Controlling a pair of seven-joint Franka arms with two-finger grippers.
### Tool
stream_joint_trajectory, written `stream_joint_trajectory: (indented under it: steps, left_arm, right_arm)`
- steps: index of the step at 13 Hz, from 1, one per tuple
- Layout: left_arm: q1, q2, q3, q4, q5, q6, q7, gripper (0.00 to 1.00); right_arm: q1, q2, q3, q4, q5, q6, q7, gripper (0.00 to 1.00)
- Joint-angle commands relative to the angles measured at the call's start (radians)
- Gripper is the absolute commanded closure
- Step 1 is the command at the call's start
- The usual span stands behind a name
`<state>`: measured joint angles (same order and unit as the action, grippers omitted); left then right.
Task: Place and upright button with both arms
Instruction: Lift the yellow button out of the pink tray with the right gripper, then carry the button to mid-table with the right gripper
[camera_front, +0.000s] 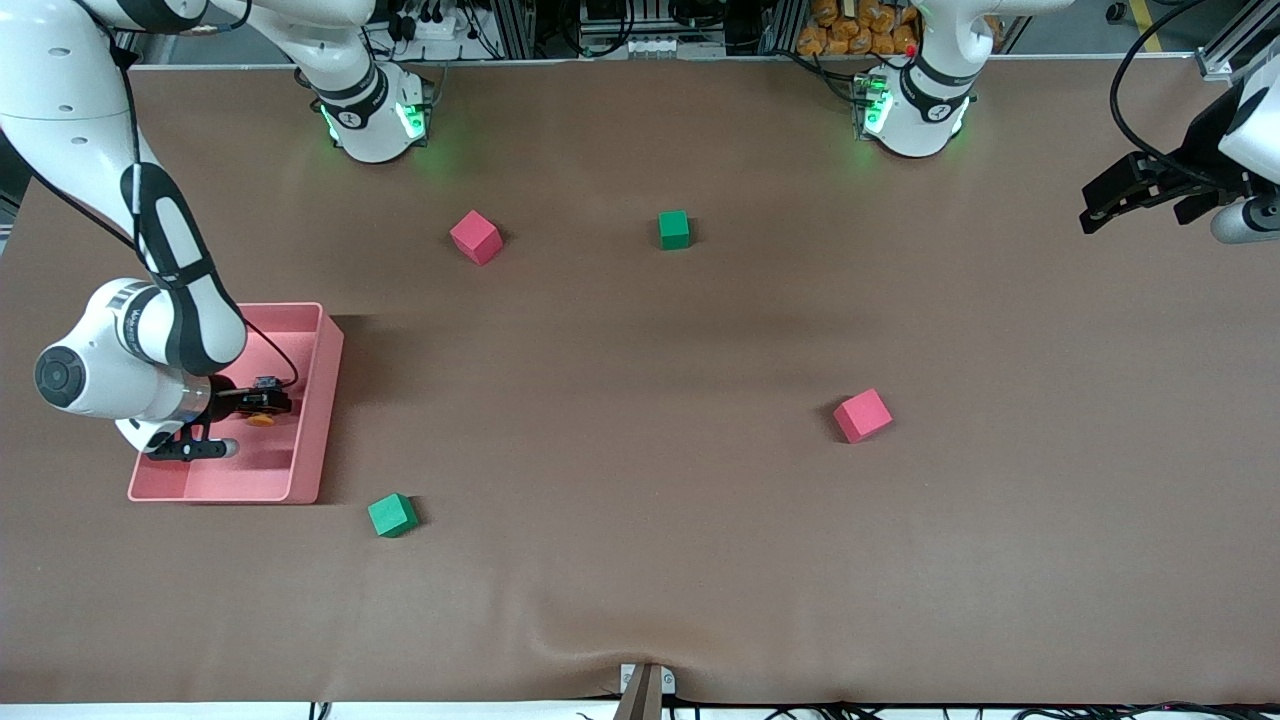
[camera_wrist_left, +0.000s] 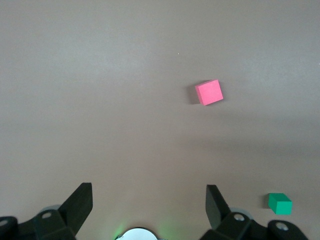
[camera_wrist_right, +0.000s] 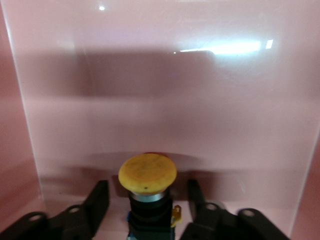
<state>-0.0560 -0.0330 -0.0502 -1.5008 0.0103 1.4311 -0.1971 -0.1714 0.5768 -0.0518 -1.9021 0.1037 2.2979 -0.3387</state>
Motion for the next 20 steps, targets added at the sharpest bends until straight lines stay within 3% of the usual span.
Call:
stream_joint_trajectory:
  steps: [1, 5, 9, 12, 15, 17, 20]
  left_arm:
    - [0.001, -0.002, -0.003, -0.001, 0.022, 0.008, 0.007, 0.00]
    - [0.001, -0.002, -0.005, -0.004, 0.020, 0.020, 0.007, 0.00]
    - [-0.004, -0.007, -0.005, -0.004, 0.020, 0.017, 0.002, 0.00]
    - [-0.002, -0.005, -0.005, -0.007, 0.020, 0.014, 0.005, 0.00]
    - [-0.007, -0.010, -0.007, -0.010, 0.020, -0.001, -0.007, 0.00]
    - [0.002, -0.024, -0.028, -0.004, 0.020, -0.017, -0.004, 0.00]
    - [-0.007, -0.015, -0.030, 0.004, 0.022, -0.008, -0.007, 0.00]
  right_arm:
    - [-0.025, -0.017, 0.007, 0.033, 0.030, -0.052, -0.066, 1.00]
    - [-0.033, -0.017, 0.004, 0.263, 0.030, -0.381, -0.052, 1.00]
    - [-0.004, -0.021, 0.012, 0.429, 0.033, -0.602, 0.030, 1.00]
    - [0.191, -0.029, 0.015, 0.553, 0.033, -0.774, 0.365, 1.00]
    - [0.329, 0.009, 0.087, 0.635, 0.114, -0.729, 0.663, 1.00]
    - [0.418, 0.052, 0.171, 0.640, 0.131, -0.537, 0.747, 1.00]
    - [0.574, 0.145, 0.188, 0.643, 0.131, -0.297, 0.762, 1.00]
